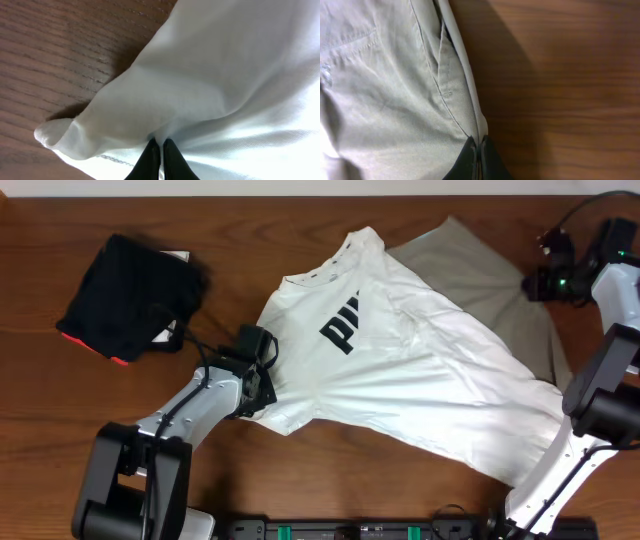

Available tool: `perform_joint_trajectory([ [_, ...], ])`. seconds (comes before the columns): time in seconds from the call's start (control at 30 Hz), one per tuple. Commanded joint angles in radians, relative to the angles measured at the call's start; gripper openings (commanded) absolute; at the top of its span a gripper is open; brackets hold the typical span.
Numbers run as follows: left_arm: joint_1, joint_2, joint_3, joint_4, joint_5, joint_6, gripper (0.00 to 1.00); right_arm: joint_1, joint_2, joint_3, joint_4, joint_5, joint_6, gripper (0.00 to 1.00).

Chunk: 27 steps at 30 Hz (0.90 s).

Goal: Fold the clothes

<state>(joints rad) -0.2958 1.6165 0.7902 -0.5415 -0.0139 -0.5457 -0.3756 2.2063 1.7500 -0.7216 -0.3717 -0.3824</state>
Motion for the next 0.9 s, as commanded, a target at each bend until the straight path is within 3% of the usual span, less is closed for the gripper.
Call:
perform_joint_trajectory([
  [0.0,0.009,0.037,-0.049,-0.018,-0.051,0.003,0.06,0.002,-0.003,0.031,0.012,0.160,0.023,0.01],
  [0.3,0.009,0.038,-0.049,-0.018,-0.051,0.003,0.06,-0.004,-0.003,0.037,0.075,0.486,0.054,0.01],
  [0.87,0.009,0.038,-0.049,-0.018,-0.051,0.003,0.06,-0.022,-0.003,0.278,0.087,0.734,0.014,0.01],
])
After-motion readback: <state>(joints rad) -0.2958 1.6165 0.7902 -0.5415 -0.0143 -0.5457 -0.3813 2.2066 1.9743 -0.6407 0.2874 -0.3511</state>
